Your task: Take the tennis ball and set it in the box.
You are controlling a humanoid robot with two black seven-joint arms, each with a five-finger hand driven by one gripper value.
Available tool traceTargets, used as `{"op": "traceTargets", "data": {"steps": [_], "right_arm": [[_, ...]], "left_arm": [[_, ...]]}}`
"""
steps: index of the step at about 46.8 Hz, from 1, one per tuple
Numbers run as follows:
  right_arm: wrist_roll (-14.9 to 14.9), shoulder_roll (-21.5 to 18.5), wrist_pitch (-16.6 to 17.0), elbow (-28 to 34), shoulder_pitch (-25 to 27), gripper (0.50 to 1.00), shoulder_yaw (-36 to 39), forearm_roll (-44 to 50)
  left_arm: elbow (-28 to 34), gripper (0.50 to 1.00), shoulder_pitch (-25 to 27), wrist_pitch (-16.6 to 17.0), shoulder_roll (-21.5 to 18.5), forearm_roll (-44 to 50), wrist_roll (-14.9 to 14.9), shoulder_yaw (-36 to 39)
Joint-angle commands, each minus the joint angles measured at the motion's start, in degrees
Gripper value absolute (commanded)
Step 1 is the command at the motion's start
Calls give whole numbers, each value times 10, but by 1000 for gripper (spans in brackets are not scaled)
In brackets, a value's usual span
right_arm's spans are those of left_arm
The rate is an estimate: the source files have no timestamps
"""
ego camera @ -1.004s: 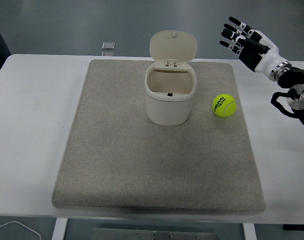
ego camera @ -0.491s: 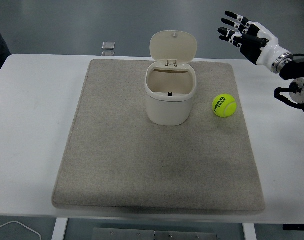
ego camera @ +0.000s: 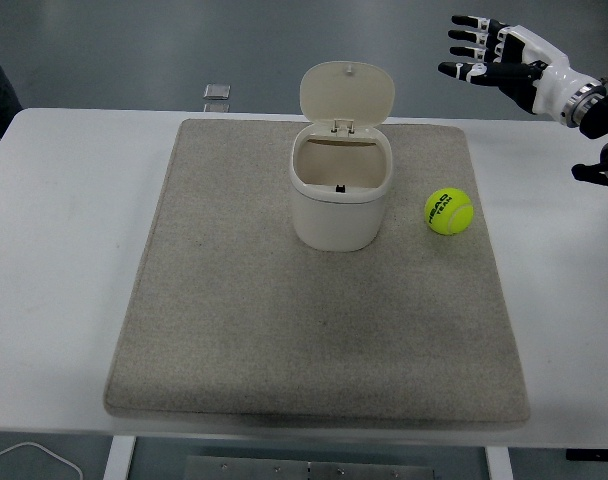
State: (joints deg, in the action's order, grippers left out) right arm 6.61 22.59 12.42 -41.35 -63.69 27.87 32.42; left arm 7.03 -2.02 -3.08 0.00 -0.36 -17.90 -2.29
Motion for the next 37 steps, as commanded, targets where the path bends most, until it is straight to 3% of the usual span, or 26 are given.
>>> {"op": "traceTargets", "data": {"steps": [1, 14, 25, 37], "right_arm": [[8, 5, 1, -4, -8, 913, -23, 26], [16, 37, 3, -12, -36, 913, -107, 110], [28, 87, 67, -83, -47, 913, -126, 190], [34, 91, 67, -104, -45, 913, -150, 302]], "left_arm": [[0, 992, 0, 0, 0, 0, 1, 0], [0, 992, 0, 0, 0, 0, 1, 0], [0, 992, 0, 0, 0, 0, 0, 0], [0, 992, 0, 0, 0, 0, 0, 0]]}}
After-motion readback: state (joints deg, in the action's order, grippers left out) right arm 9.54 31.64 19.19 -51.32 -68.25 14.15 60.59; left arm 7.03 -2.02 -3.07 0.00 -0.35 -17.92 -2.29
